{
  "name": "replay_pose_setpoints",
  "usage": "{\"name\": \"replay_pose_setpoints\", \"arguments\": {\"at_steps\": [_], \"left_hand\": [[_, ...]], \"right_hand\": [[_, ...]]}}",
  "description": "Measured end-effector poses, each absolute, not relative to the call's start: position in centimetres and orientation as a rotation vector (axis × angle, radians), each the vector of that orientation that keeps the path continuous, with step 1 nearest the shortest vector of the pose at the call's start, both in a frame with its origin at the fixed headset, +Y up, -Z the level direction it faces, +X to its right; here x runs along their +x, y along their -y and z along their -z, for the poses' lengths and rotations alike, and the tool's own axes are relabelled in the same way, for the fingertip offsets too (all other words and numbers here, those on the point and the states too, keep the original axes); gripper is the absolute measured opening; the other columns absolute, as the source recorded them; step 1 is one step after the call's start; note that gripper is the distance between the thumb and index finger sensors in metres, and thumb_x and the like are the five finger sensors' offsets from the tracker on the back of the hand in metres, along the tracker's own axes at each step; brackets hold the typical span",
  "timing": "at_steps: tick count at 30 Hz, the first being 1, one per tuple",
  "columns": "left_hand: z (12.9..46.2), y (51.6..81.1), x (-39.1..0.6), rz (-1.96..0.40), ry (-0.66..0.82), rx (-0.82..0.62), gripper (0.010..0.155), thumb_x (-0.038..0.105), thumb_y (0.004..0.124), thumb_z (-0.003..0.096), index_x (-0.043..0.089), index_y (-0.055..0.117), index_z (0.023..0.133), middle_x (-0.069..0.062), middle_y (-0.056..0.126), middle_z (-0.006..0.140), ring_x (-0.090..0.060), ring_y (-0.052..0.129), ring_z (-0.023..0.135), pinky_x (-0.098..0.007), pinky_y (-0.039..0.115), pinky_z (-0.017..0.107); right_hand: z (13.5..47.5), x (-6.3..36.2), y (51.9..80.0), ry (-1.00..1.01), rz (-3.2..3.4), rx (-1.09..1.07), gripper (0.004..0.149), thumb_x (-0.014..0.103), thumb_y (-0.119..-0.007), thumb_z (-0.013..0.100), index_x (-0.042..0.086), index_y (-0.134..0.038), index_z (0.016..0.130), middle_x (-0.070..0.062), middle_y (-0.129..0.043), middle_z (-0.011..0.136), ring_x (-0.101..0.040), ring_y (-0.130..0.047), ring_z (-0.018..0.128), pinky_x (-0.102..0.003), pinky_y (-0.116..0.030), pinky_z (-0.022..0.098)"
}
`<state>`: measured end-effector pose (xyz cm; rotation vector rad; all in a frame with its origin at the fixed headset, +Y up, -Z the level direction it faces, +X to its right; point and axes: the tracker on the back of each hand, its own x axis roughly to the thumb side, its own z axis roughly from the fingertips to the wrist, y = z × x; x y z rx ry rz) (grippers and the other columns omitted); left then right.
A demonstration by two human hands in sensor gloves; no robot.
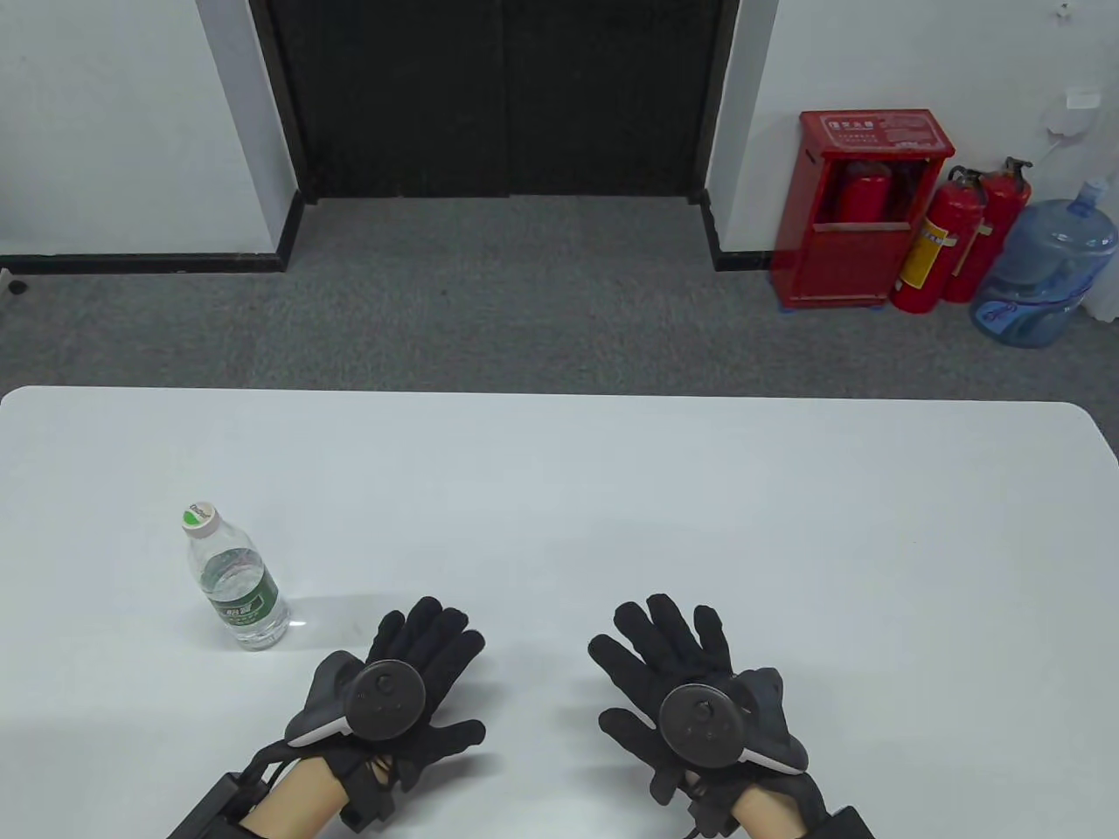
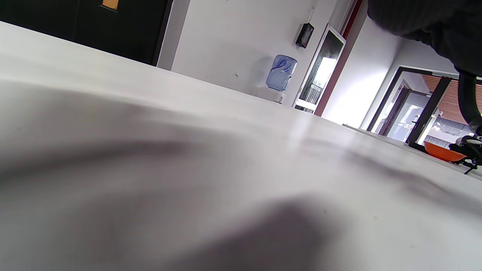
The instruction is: Open mineral water bottle cap
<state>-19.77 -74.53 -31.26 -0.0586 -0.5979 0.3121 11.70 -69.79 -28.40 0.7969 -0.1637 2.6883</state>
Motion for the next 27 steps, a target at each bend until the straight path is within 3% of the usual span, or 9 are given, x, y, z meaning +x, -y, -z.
{"name": "replay_pose_setpoints", "arguments": {"at_steps": [17,23,27], "left_hand": [[31.1,73.8,-19.7,-0.311,0.62,-0.032,0.087,0.069,0.07,0.0361,0.04,0.018,0.1,-0.001,0.014,0.109,-0.033,0.012,0.108,-0.062,0.017,0.074],[30.4,68.4,-22.6,-0.382,0.592,0.243,0.085,0.068,0.071,0.0367,0.04,0.023,0.1,0.001,0.021,0.11,-0.032,0.018,0.11,-0.061,0.019,0.076],[29.6,64.6,-27.1,-0.453,0.476,0.463,0.085,0.068,0.071,0.0377,0.042,0.02,0.1,0.002,0.019,0.111,-0.031,0.016,0.111,-0.061,0.018,0.077]], "right_hand": [[28.3,11.7,69.9,0.144,-2.697,0.796,0.073,0.064,-0.062,0.038,0.043,-0.035,0.103,-0.001,-0.03,0.117,-0.038,-0.022,0.106,-0.067,-0.014,0.066],[28.3,11.6,70.0,0.14,-2.702,0.8,0.073,0.064,-0.062,0.038,0.042,-0.036,0.103,-0.001,-0.031,0.117,-0.038,-0.022,0.106,-0.067,-0.015,0.066],[28.3,11.5,70.1,0.12,-2.71,0.807,0.073,0.064,-0.062,0.038,0.042,-0.036,0.103,-0.001,-0.032,0.117,-0.038,-0.023,0.106,-0.067,-0.015,0.066]]}}
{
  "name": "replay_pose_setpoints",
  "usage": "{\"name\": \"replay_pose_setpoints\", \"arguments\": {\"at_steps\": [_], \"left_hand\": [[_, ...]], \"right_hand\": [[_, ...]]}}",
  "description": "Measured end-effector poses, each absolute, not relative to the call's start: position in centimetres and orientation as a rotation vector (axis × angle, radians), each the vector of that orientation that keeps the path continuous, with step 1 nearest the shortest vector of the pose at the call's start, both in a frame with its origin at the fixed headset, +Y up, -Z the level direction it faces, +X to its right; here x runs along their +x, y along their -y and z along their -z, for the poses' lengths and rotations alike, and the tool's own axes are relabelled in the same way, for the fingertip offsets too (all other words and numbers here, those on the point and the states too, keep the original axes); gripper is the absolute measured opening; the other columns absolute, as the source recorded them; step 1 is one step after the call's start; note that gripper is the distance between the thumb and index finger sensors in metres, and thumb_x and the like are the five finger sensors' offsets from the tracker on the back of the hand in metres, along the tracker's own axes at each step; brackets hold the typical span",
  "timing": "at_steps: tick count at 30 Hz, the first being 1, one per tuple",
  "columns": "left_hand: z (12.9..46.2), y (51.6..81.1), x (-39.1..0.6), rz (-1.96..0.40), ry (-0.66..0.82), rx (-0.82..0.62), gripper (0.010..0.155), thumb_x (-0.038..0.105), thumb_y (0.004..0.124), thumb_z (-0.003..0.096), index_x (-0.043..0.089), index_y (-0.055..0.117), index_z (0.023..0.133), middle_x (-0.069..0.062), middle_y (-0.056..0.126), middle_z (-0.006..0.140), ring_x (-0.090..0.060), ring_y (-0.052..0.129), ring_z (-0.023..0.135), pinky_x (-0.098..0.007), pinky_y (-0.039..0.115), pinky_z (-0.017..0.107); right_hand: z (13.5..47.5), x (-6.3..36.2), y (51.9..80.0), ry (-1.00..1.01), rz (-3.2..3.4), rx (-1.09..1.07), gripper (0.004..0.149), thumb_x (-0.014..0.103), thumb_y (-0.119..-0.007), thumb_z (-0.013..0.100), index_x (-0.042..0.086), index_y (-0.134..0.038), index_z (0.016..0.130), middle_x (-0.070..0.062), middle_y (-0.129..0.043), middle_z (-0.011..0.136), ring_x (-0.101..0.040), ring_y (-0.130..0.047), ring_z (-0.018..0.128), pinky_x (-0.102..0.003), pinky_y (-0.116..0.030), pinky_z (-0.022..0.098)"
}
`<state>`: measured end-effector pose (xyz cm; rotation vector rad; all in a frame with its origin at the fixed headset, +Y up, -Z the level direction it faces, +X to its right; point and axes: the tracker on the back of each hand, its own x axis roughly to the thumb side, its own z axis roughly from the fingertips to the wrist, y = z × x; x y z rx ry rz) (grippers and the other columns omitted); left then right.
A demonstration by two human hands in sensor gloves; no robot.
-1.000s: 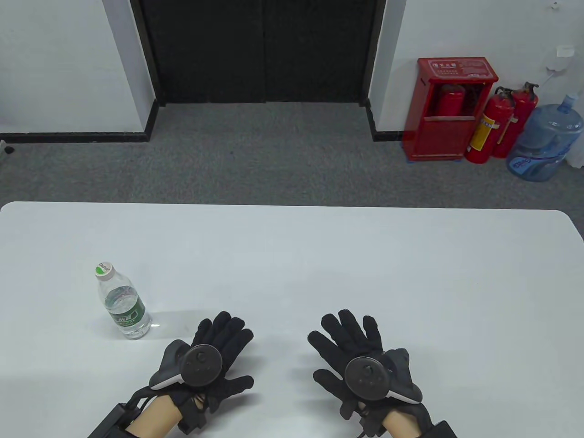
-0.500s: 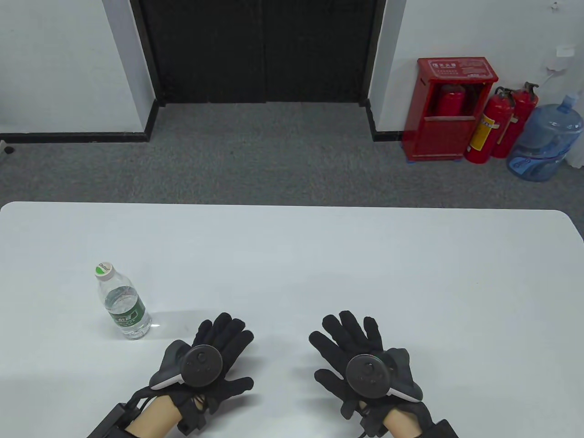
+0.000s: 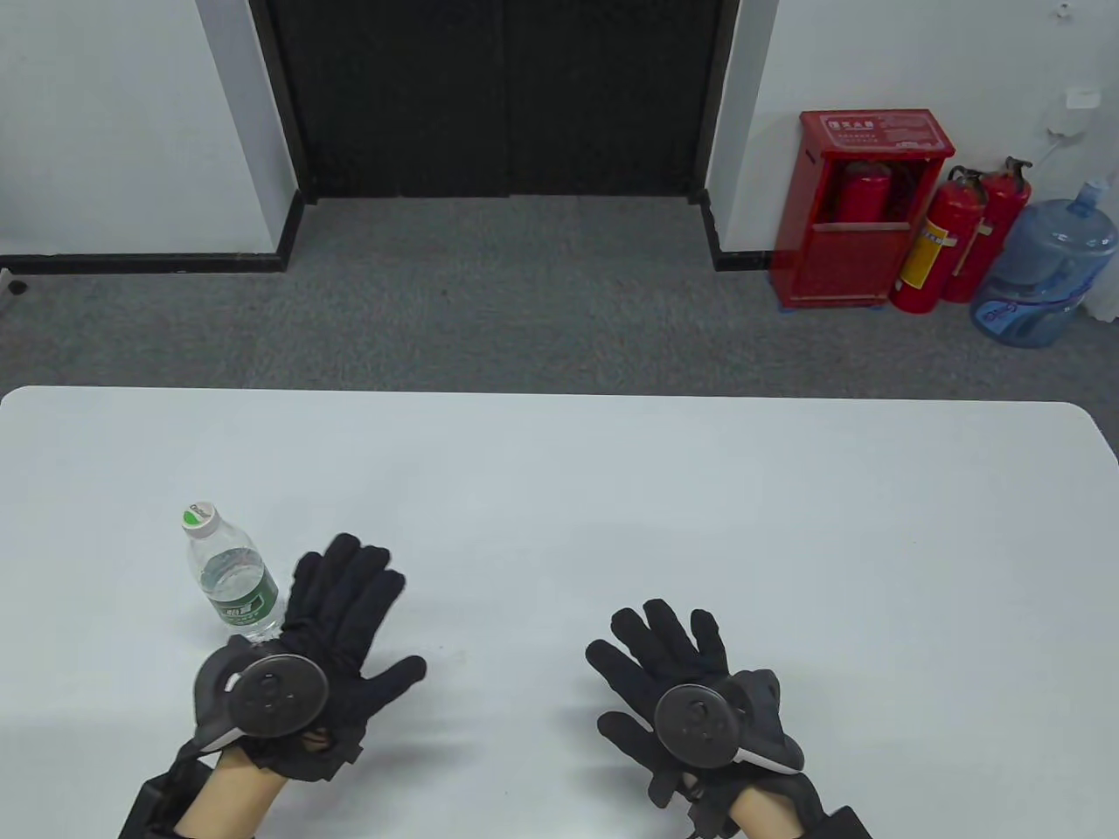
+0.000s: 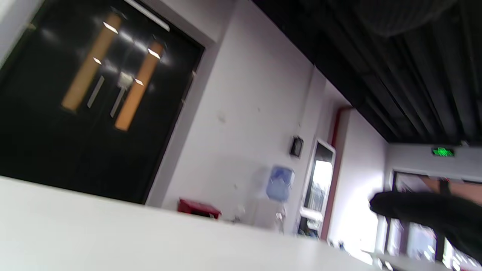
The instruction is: Open mineral water bottle cap
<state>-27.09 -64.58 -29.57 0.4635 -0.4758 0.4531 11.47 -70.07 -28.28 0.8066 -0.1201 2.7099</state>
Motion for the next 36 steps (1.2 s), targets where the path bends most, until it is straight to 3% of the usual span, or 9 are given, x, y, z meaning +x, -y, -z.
{"name": "replay_pose_setpoints", "arguments": {"at_steps": [6,12,17,20,22,24,30,32,36], "left_hand": [[29.7,63.2,-32.5,-0.517,0.278,0.648,0.09,0.069,0.07,0.0399,0.043,0.006,0.098,0.002,0.004,0.109,-0.031,0.004,0.108,-0.061,0.008,0.075],[31.4,66.0,-37.3,-0.654,0.046,0.688,0.096,0.07,0.069,0.0418,0.042,-0.007,0.093,0.0,-0.007,0.104,-0.033,-0.002,0.105,-0.062,0.005,0.072],[33.1,69.8,-40.0,-0.855,-0.113,0.582,0.098,0.07,0.07,0.0415,0.041,-0.009,0.091,0.0,-0.005,0.104,-0.034,0.006,0.107,-0.063,0.011,0.073],[34.3,72.4,-40.7,-0.966,-0.165,0.451,0.098,0.07,0.07,0.0408,0.042,-0.009,0.091,-0.001,0.008,0.108,-0.038,0.02,0.109,-0.065,0.023,0.076],[35.2,73.9,-40.9,-1.049,-0.161,0.365,0.093,0.068,0.073,0.0399,0.042,0.003,0.096,0.001,0.026,0.11,-0.038,0.038,0.109,-0.064,0.035,0.077],[35.6,75.0,-40.9,-1.104,-0.158,0.308,0.089,0.065,0.076,0.0397,0.044,0.011,0.097,0.008,0.026,0.111,-0.037,0.044,0.109,-0.064,0.039,0.077],[35.9,74.9,-40.8,-1.014,-0.183,0.327,0.095,0.064,0.081,0.0381,0.044,0.007,0.094,0.007,0.03,0.109,-0.032,0.059,0.104,-0.057,0.054,0.077],[35.8,74.3,-40.5,-1.002,-0.177,0.406,0.094,0.058,0.086,0.0383,0.037,0.015,0.096,0.001,0.037,0.106,-0.036,0.066,0.1,-0.058,0.06,0.073],[35.6,72.8,-38.0,-0.937,-0.033,0.408,0.093,0.059,0.087,0.0374,0.033,0.021,0.098,-0.001,0.044,0.104,-0.037,0.076,0.092,-0.057,0.068,0.067]], "right_hand": [[28.1,11.3,69.9,0.131,-2.708,0.813,0.073,0.064,-0.062,0.038,0.043,-0.035,0.103,-0.002,-0.031,0.117,-0.038,-0.023,0.106,-0.067,-0.015,0.066],[28.1,11.3,69.9,0.139,-2.706,0.813,0.073,0.064,-0.062,0.038,0.043,-0.035,0.103,-0.001,-0.031,0.117,-0.038,-0.023,0.106,-0.067,-0.015,0.066],[28.0,11.3,69.9,0.14,-2.706,0.815,0.073,0.064,-0.062,0.038,0.043,-0.035,0.103,-0.001,-0.031,0.117,-0.038,-0.023,0.106,-0.067,-0.015,0.066],[28.0,11.3,69.9,0.139,-2.707,0.813,0.073,0.064,-0.062,0.038,0.043,-0.035,0.103,-0.001,-0.032,0.117,-0.038,-0.024,0.106,-0.067,-0.015,0.066],[28.0,11.3,69.9,0.134,-2.708,0.812,0.073,0.064,-0.062,0.038,0.043,-0.035,0.103,-0.001,-0.032,0.117,-0.038,-0.024,0.106,-0.067,-0.015,0.066],[28.0,11.3,69.9,0.13,-2.709,0.81,0.073,0.064,-0.062,0.038,0.043,-0.035,0.103,-0.001,-0.032,0.117,-0.038,-0.024,0.106,-0.067,-0.015,0.066],[28.1,11.3,69.9,0.119,-2.716,0.806,0.073,0.064,-0.062,0.038,0.043,-0.035,0.103,-0.001,-0.032,0.117,-0.038,-0.024,0.106,-0.067,-0.015,0.066],[28.2,11.5,69.8,0.124,-2.706,0.792,0.073,0.064,-0.062,0.038,0.043,-0.035,0.103,-0.001,-0.033,0.117,-0.038,-0.024,0.106,-0.067,-0.015,0.066],[28.6,12.1,67.8,0.19,-2.664,0.761,0.074,0.062,-0.064,0.038,0.043,-0.037,0.103,-0.001,-0.034,0.117,-0.038,-0.024,0.106,-0.067,-0.014,0.066]]}}
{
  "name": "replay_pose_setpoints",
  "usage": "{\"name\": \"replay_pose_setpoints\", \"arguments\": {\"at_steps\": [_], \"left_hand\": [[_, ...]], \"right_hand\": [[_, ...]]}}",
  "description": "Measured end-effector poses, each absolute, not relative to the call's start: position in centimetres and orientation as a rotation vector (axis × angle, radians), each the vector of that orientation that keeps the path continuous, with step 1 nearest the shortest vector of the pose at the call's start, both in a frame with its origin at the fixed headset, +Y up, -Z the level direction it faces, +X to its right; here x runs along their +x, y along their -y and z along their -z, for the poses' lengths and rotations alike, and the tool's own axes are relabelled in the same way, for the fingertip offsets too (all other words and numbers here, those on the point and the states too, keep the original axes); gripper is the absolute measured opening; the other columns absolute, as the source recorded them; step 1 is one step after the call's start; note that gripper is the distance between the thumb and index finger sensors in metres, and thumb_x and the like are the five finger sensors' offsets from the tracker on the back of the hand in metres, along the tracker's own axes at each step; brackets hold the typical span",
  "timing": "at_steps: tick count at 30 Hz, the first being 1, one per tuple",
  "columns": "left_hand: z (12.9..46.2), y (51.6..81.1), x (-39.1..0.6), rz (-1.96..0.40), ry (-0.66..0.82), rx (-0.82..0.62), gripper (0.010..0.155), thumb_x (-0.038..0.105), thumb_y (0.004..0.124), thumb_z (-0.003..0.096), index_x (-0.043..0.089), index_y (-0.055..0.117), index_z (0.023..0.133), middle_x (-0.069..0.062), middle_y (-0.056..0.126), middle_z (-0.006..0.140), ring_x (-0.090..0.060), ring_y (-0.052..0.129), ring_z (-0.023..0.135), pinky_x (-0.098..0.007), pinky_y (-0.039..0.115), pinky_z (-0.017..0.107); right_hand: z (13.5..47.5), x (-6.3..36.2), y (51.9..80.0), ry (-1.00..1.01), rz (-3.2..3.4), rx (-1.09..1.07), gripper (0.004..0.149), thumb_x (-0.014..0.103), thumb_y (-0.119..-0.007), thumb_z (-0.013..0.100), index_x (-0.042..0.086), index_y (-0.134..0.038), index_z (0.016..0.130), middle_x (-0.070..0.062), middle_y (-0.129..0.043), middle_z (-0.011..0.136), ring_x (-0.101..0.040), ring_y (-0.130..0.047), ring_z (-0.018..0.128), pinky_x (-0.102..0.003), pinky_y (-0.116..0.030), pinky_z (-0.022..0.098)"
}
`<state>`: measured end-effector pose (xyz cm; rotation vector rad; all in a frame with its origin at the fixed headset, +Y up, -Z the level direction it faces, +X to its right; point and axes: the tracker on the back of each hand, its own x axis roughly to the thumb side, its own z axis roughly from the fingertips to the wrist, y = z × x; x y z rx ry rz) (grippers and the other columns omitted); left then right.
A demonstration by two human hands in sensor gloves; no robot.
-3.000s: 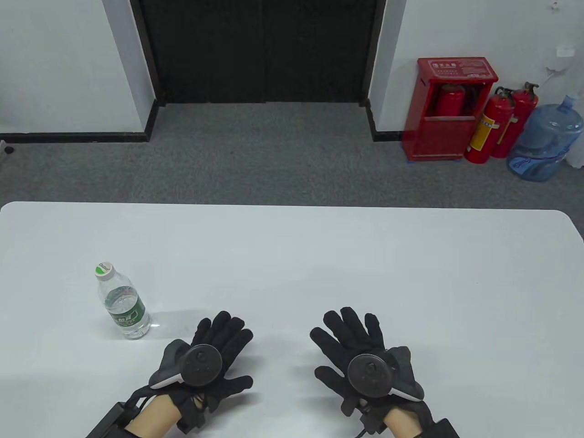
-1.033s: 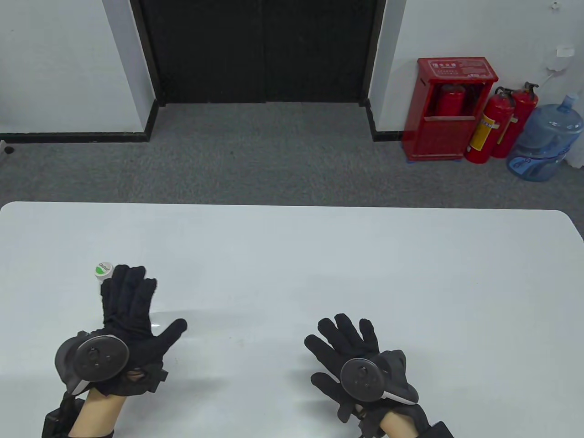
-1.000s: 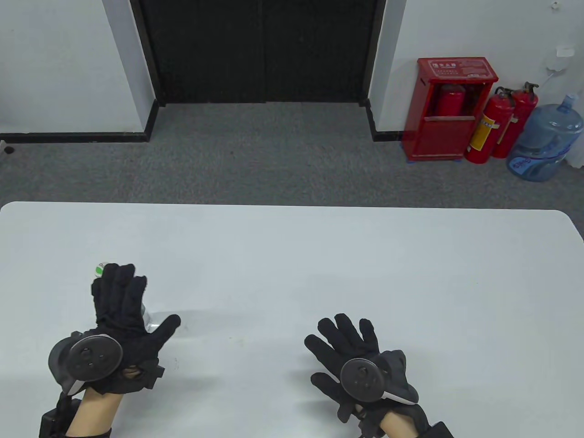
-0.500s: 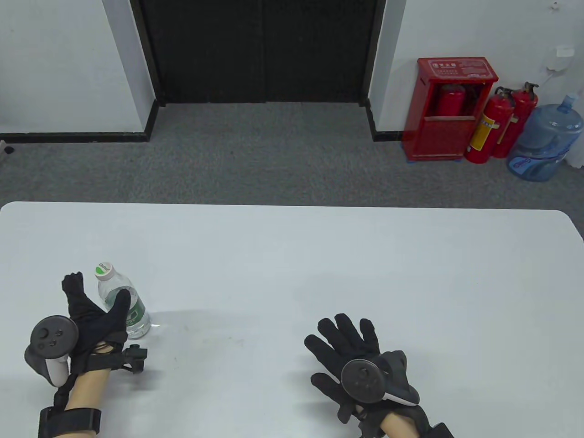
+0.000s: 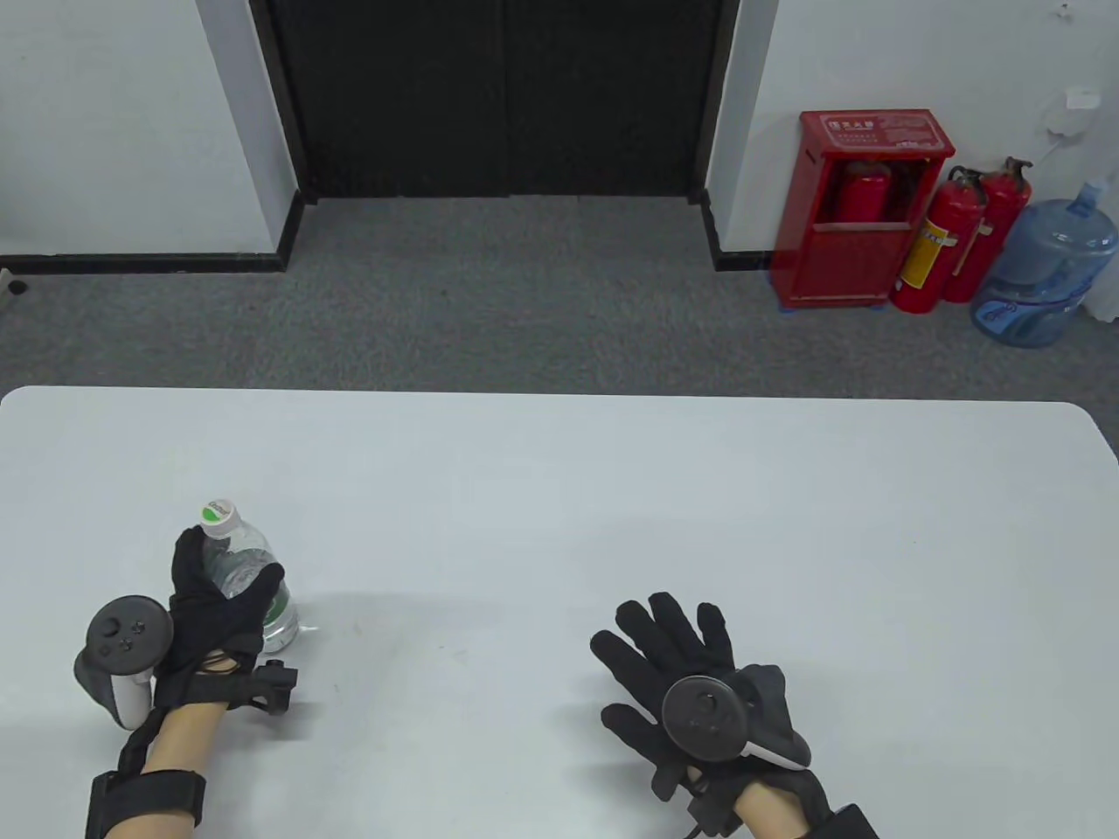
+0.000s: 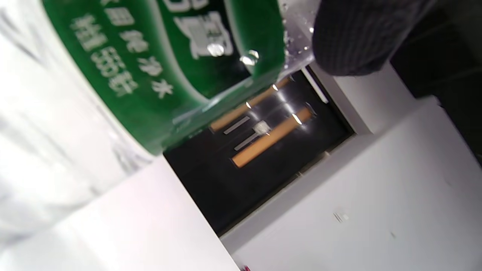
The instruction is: Open mineral water bottle cap
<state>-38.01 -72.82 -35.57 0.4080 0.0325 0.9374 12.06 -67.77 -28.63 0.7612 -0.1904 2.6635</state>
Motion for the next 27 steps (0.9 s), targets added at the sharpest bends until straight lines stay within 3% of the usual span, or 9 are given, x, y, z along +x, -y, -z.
{"name": "replay_pose_setpoints", "arguments": {"at_steps": [8,12,14,16,18,20,27], "left_hand": [[33.6,68.5,-25.1,-0.861,0.419,0.268,0.097,0.062,0.087,0.0341,0.032,0.022,0.098,-0.004,0.05,0.101,-0.035,0.086,0.084,-0.054,0.075,0.062],[32.4,68.1,-19.2,-0.834,0.574,0.195,0.098,0.063,0.087,0.0326,0.033,0.022,0.099,-0.004,0.053,0.099,-0.034,0.088,0.082,-0.053,0.077,0.06],[31.6,68.8,-17.4,-0.834,0.617,0.189,0.098,0.063,0.088,0.0323,0.033,0.022,0.099,-0.004,0.053,0.099,-0.034,0.088,0.081,-0.053,0.077,0.06],[31.1,69.5,-16.3,-0.832,0.647,0.179,0.097,0.063,0.088,0.0323,0.033,0.023,0.099,-0.004,0.053,0.099,-0.034,0.088,0.082,-0.053,0.077,0.06],[30.6,69.9,-16.0,-0.819,0.652,0.186,0.097,0.063,0.088,0.0322,0.031,0.024,0.098,-0.004,0.053,0.098,-0.034,0.089,0.081,-0.053,0.078,0.06],[30.4,70.3,-16.0,-0.863,0.662,0.173,0.096,0.063,0.089,0.032,0.03,0.027,0.098,-0.005,0.055,0.097,-0.034,0.09,0.079,-0.053,0.079,0.058],[29.3,69.7,-15.4,-0.773,0.659,0.256,0.096,0.063,0.09,0.0318,0.029,0.028,0.097,-0.006,0.055,0.095,-0.036,0.091,0.074,-0.052,0.081,0.053]], "right_hand": [[29.2,8.6,60.4,0.338,-2.535,0.855,0.082,0.067,-0.066,0.036,0.035,-0.033,0.105,-0.003,-0.04,0.117,-0.04,-0.032,0.106,-0.069,-0.019,0.067],[29.6,5.7,57.5,0.458,-2.546,0.896,0.088,0.074,-0.064,0.033,0.032,-0.036,0.106,-0.004,-0.062,0.11,-0.042,-0.053,0.1,-0.067,-0.025,0.068],[29.7,4.7,57.1,0.503,-2.536,0.915,0.088,0.075,-0.064,0.033,0.029,-0.045,0.106,-0.004,-0.073,0.102,-0.042,-0.063,0.094,-0.066,-0.029,0.069],[29.6,3.7,57.5,0.593,-2.582,0.936,0.076,0.074,-0.065,0.033,0.028,-0.072,0.094,-0.004,-0.092,0.079,-0.041,-0.08,0.078,-0.064,-0.04,0.068],[29.2,3.1,58.0,0.665,-2.684,0.958,0.068,0.074,-0.063,0.034,0.029,-0.084,0.081,0.0,-0.098,0.06,-0.037,-0.088,0.065,-0.061,-0.049,0.065],[28.8,2.8,58.1,0.746,-2.648,0.982,0.068,0.074,-0.064,0.033,0.024,-0.09,0.073,0.003,-0.098,0.037,-0.032,-0.094,0.043,-0.059,-0.061,0.057],[27.4,1.2,58.0,0.827,-2.787,0.85,0.072,0.084,-0.061,0.028,0.027,-0.094,0.055,0.003,-0.097,0.025,-0.03,-0.094,0.03,-0.058,-0.069,0.049]]}}
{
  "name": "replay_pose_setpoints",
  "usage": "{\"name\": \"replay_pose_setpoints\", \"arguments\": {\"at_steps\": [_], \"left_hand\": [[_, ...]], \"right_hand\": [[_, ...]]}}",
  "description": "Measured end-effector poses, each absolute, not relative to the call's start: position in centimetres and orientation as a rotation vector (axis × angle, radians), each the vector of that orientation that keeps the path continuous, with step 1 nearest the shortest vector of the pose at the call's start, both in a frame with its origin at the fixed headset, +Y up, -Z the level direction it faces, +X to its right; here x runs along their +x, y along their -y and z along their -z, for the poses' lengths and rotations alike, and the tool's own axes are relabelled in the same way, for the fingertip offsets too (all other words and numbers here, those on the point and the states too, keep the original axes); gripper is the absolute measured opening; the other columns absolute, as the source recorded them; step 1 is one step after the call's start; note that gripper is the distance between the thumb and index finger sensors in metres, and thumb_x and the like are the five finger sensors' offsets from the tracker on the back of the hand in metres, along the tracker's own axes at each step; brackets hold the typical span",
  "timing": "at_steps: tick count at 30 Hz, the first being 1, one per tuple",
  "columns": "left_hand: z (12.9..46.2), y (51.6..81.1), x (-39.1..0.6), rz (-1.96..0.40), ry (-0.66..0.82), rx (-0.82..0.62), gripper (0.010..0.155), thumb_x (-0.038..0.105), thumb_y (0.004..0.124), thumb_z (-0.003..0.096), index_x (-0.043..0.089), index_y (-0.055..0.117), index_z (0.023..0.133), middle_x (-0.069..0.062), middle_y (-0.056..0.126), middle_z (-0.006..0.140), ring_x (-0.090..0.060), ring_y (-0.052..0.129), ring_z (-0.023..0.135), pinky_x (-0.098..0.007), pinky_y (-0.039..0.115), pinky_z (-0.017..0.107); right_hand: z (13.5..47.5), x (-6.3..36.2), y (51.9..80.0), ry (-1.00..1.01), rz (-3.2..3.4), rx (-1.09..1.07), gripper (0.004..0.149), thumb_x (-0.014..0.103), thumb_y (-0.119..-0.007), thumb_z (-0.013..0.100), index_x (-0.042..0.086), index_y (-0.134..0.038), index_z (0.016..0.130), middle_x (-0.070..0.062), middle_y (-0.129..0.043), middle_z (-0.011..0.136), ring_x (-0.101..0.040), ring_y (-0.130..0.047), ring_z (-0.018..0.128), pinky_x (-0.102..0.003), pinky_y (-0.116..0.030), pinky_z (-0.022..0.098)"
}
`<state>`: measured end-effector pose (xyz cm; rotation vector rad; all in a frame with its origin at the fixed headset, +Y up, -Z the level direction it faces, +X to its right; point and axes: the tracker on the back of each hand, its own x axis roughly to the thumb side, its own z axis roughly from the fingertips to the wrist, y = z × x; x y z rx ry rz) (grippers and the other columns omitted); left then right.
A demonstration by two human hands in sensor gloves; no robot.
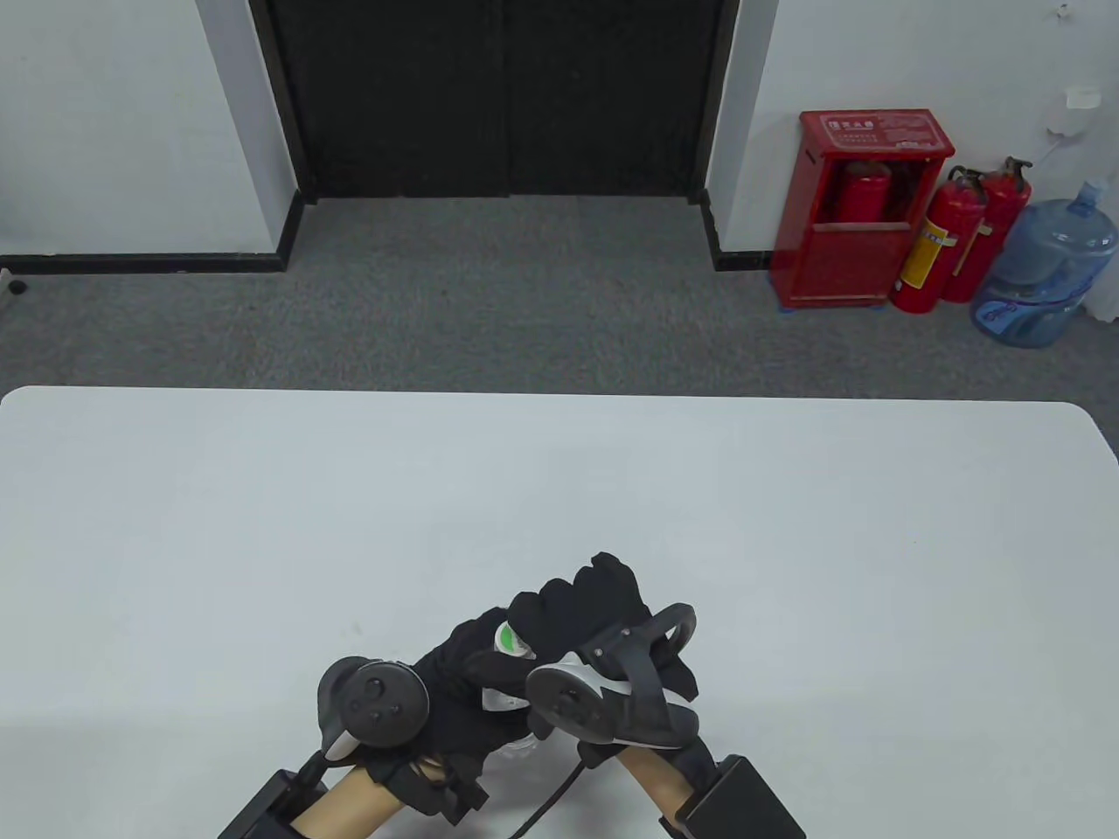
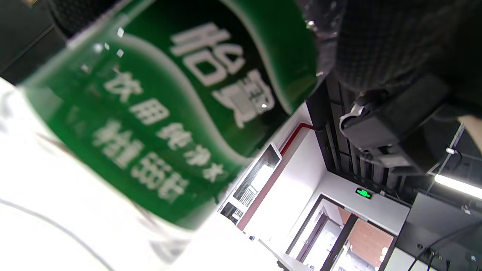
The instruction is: Open mineral water bottle cap
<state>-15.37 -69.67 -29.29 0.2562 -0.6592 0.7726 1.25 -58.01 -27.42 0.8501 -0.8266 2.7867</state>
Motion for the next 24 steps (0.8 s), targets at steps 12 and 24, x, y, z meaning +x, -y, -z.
{"name": "replay_pose_setpoints", "arguments": {"at_steps": [12,24], "left_hand": [[28.7,69.6,-15.7,-0.82,0.704,0.254,0.097,0.063,0.091,0.0309,0.026,0.031,0.097,-0.007,0.057,0.093,-0.037,0.093,0.069,-0.052,0.083,0.049],[28.5,70.1,-15.7,-0.8,0.707,0.249,0.097,0.064,0.091,0.0306,0.027,0.032,0.098,-0.006,0.058,0.094,-0.037,0.093,0.069,-0.052,0.083,0.049]], "right_hand": [[27.7,1.6,58.1,0.556,-2.506,1.149,0.064,0.066,-0.072,0.033,0.02,-0.088,0.075,0.005,-0.095,0.029,-0.025,-0.094,0.029,-0.056,-0.071,0.046],[26.7,1.0,58.3,0.821,-2.568,1.19,0.057,0.067,-0.07,0.035,0.032,-0.091,0.075,0.001,-0.095,0.033,-0.031,-0.091,0.035,-0.058,-0.066,0.05]]}}
